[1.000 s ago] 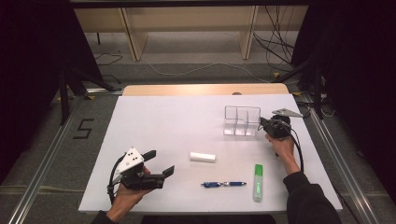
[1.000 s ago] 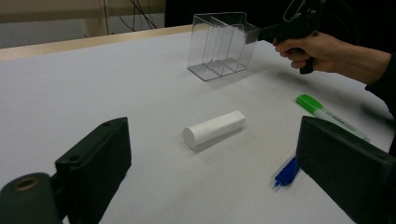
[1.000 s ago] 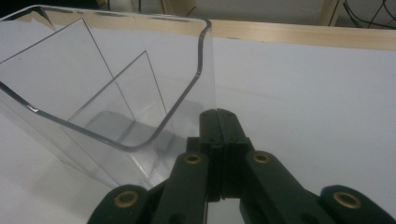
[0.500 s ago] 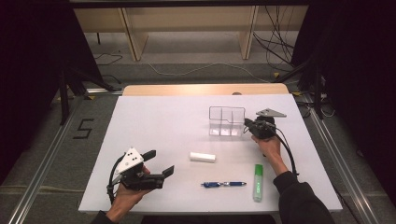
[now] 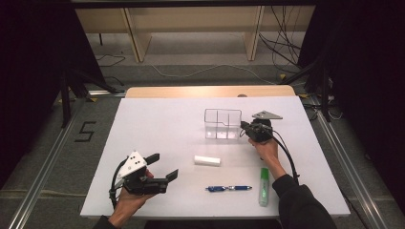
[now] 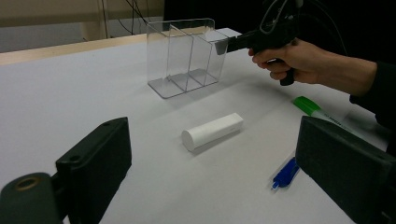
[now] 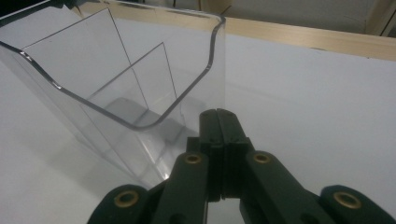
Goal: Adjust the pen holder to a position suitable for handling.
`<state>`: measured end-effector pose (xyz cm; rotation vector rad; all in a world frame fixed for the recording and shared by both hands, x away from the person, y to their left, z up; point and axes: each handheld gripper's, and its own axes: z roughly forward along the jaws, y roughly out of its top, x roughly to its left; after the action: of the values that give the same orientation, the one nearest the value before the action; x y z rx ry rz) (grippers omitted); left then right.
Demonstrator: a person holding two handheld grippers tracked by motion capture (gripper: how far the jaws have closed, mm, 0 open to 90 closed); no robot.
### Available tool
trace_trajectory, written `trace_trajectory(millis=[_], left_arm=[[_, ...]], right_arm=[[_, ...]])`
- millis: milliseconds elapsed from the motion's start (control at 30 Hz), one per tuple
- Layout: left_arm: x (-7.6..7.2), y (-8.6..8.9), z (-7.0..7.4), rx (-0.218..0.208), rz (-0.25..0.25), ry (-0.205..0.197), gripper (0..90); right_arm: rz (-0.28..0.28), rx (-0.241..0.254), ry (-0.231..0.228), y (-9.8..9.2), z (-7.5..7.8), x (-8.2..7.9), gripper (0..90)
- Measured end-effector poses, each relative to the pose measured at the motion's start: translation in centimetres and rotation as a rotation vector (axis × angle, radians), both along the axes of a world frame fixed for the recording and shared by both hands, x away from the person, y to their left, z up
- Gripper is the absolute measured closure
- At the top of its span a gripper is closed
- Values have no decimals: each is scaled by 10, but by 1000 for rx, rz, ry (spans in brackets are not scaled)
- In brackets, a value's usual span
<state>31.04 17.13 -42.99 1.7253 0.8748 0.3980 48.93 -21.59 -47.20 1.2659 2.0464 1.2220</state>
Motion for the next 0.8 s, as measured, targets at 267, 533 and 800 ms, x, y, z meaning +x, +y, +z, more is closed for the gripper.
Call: trace_trajectory(millis=[267, 533, 800], left_arm=[[0, 1, 0, 1, -1, 0, 102], [0, 0, -1, -1, 0, 3, 102], [1, 1, -1, -4, 4, 7, 102]], right_arm=[[20, -1, 4, 11, -3, 3, 900], [21, 11, 10, 13, -4, 3, 900], [29, 12, 12, 24, -1, 8, 900]])
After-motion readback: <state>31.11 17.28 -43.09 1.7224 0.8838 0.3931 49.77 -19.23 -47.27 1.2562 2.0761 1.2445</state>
